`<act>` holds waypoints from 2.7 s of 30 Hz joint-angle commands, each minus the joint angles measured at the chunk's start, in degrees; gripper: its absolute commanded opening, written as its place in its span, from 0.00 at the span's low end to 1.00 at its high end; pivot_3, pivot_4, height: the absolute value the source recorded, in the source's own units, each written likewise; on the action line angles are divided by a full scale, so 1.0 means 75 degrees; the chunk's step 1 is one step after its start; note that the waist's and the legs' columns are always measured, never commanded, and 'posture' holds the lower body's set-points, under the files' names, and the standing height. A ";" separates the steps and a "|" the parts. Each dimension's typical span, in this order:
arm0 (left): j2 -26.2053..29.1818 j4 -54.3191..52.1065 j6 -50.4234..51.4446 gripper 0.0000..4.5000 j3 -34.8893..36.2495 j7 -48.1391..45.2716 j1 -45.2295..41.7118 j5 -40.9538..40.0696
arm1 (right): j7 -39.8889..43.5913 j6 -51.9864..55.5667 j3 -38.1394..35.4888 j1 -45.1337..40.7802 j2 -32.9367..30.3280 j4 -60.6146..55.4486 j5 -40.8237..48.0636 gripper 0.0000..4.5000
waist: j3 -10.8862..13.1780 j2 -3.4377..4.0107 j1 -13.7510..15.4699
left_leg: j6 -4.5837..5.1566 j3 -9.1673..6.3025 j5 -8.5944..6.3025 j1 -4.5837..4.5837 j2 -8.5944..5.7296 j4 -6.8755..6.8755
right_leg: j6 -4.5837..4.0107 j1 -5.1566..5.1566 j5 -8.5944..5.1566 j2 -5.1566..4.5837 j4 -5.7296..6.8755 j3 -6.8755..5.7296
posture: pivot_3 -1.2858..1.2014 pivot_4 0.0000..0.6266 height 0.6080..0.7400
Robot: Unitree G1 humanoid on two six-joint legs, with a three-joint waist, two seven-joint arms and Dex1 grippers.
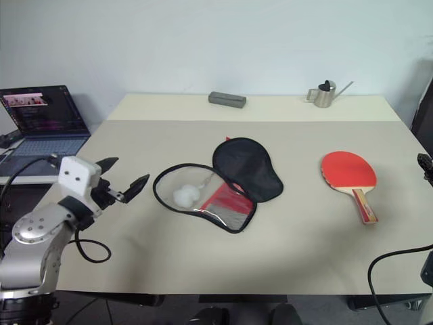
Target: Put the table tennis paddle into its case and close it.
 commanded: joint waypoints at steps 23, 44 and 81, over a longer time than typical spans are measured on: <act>0.0379 0.1325 -0.0850 1.00 0.0753 -0.0435 -0.0410 -0.0337 | 0.2942 0.0387 -0.0008 -0.0024 0.0386 -0.1344 0.0536 0.56 | 0.0000 0.0001 0.0022 | -0.0001 -0.0007 0.0000 0.0000 -0.0002 0.0002 | 0.0004 -0.0002 0.0002 -0.0001 0.0001 -0.0002 | 0.52 0.24 1.00; 0.0593 0.1731 -0.0373 1.00 0.0561 -0.1333 -0.0795 -0.0978 | 0.4725 0.2657 0.0525 0.1490 0.0944 -0.4871 0.1583 0.56 | -0.0001 0.0001 0.0040 | -0.0001 -0.0015 -0.0001 -0.0003 0.0005 0.0004 | 0.0004 -0.0021 0.0003 0.0000 0.0016 0.0008 | 0.52 0.24 1.00; 0.0212 0.1414 0.0825 1.00 -0.0609 -0.2788 -0.2164 -0.1892 | 0.1656 0.2191 0.3175 -0.1503 0.4617 -0.2387 -0.0628 0.56 | -0.0002 0.0000 -0.0107 | -0.0027 -0.0023 0.0014 -0.0018 0.0000 0.0008 | 0.0005 -0.0059 0.0009 0.0002 0.0028 0.0033 | 0.52 0.24 1.00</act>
